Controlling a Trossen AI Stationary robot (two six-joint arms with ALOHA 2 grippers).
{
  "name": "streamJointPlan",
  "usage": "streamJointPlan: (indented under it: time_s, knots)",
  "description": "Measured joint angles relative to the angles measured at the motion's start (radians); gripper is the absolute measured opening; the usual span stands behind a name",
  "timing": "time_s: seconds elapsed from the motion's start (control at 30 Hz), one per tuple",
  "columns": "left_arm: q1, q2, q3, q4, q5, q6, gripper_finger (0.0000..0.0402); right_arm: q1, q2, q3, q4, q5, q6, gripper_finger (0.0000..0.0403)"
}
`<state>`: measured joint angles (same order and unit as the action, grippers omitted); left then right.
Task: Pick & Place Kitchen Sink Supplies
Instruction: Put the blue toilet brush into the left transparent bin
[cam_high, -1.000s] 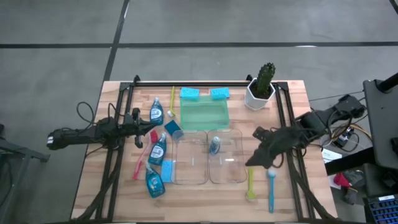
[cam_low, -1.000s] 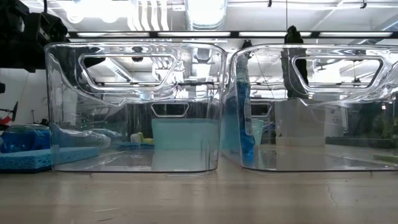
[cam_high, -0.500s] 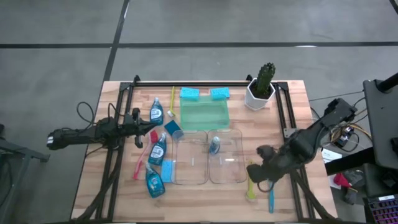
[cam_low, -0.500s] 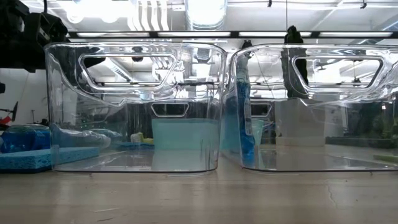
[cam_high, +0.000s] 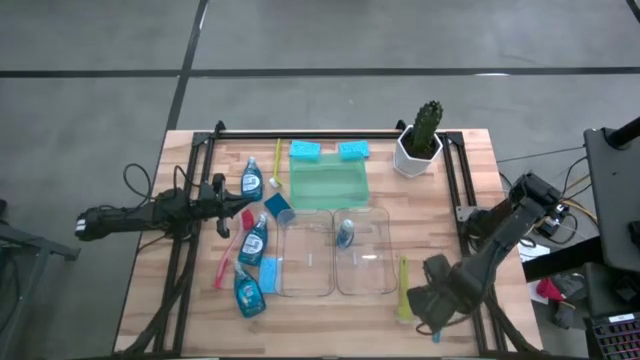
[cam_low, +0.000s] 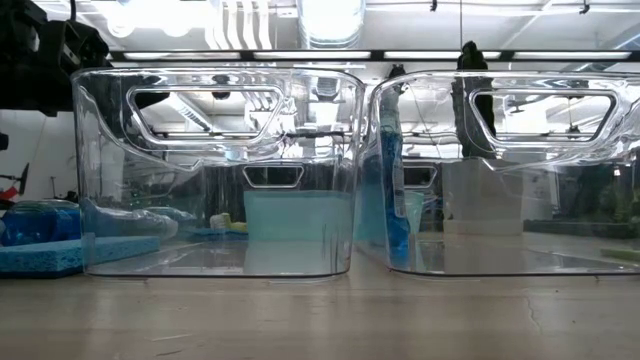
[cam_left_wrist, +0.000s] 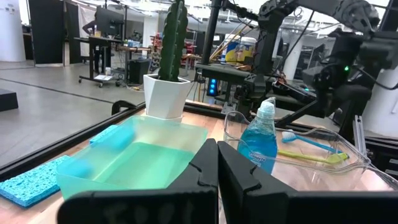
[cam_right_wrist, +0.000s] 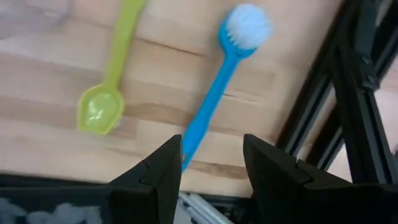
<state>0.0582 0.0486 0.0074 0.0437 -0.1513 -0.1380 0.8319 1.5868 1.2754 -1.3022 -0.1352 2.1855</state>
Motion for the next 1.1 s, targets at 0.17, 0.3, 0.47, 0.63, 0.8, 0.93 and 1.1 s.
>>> streamJointPlan:
  time_s: [0.17,0.3,0.47,0.63,0.8,0.93,1.1]
  knots:
    - [0.0,0.0,0.0,0.0,0.0,0.0,0.0,0.041,-0.003,-0.071,0.042,0.004,0.082,0.0166]
    - [0.0,0.0,0.0,0.0,0.0,0.0,0.0,0.044,-0.006,-0.157,0.159,0.003,0.086,0.0166]
    - [0.0,0.0,0.0,0.0,0.0,0.0,0.0,0.043,-0.001,-0.266,0.279,0.006,0.086,0.0166]
    - [0.0,0.0,0.0,0.0,0.0,0.0,0.0,0.043,-0.001,-0.341,0.324,0.003,0.089,0.0166]
    - [0.0,0.0,0.0,0.0,0.0,0.0,0.0,0.041,-0.002,-0.398,0.416,0.01,0.088,0.0163]
    - [0.0,0.0,0.0,0.0,0.0,0.0,0.0,0.041,0.0,-0.45,0.52,0.012,0.093,0.0157]
    - [0.0,0.0,0.0,0.0,0.0,0.0,0.0,0.04,-0.003,-0.462,0.532,0.014,0.085,0.0138]
